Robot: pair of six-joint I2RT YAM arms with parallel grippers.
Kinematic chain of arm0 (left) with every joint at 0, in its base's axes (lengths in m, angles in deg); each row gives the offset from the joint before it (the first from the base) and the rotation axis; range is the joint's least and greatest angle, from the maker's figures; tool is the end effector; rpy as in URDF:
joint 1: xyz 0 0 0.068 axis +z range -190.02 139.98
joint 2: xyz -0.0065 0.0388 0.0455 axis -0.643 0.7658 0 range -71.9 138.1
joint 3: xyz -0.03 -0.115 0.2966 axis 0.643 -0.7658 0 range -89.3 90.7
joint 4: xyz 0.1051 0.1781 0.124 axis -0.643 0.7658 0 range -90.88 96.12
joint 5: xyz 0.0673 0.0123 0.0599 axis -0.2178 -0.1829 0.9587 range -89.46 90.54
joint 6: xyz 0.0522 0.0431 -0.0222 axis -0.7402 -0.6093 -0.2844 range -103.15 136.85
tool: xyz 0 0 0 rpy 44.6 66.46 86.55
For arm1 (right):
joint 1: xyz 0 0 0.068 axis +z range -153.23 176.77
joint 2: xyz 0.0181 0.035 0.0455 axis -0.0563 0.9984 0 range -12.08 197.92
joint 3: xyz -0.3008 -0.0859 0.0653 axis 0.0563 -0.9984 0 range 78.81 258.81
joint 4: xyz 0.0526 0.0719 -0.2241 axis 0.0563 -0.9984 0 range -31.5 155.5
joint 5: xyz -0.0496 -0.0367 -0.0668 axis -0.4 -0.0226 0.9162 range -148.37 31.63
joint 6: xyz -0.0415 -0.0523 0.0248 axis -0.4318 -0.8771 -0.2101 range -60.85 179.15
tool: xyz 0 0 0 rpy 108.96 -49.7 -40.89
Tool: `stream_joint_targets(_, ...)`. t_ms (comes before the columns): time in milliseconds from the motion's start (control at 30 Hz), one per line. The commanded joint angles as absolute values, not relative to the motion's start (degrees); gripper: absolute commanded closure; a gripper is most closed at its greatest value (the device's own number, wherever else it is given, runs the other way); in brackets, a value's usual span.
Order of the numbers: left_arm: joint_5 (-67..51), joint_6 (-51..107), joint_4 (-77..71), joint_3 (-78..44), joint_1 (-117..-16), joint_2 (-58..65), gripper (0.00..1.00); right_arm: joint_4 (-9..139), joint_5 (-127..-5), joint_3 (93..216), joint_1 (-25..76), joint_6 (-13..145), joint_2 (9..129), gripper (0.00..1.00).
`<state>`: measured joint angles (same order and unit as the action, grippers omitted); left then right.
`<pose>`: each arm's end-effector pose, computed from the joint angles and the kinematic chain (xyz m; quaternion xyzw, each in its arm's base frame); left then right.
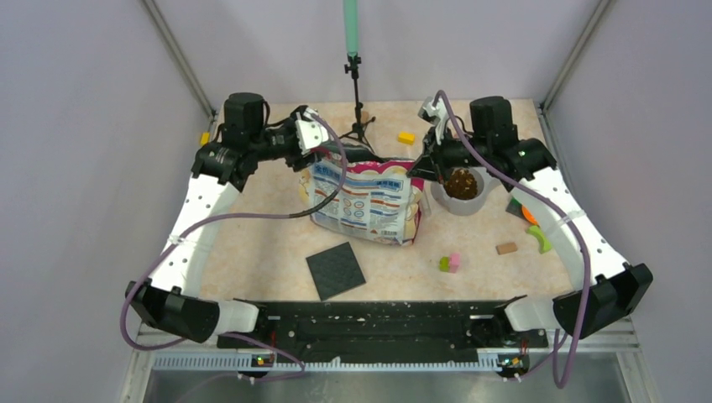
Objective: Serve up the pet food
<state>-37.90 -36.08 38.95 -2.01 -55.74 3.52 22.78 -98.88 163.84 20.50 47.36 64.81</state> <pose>0.2341 -0.1037 0.4639 0.5964 0.5726 -0.1121 0.5512 0.2221 0.1393 0.4412 -0.4067 0.7419 0.3501 0.4021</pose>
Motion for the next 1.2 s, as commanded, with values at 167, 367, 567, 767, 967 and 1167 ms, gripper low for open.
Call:
stream_joint_targets(167,-45.4,-36.0,42.5,0.2,-55.9,9.0,0.38,29.6,-102.4,165.0,19.9,46.1,59.5,1.00)
stream_joint_targets(367,-47.7,-35.0,44.0,-0.7,-56.1,8.5,0.66,29.1,-101.7,164.2,19.9,44.7,59.5,1.00)
stream_joint_targets(567,-46.5,-30.1,43.2,-2.1,-55.7,5.1,1.00,28.2,-99.4,163.8,19.9,40.2,59.3,1.00)
stream_joint_targets(767,-48.7,-21.5,42.7,-3.4,-53.8,0.4,1.00,24.3,-99.6,162.9,20.5,29.4,58.6,1.00)
stream_joint_targets(967,-49.6,-19.0,46.1,-3.7,-53.6,0.7,1.00,26.1,-93.6,162.6,26.0,25.1,59.4,0.48)
stream_joint_targets(1167,-49.8,-17.2,45.3,-5.3,-53.6,-0.4,1.00,22.6,-85.2,168.3,34.2,19.9,65.8,0.35)
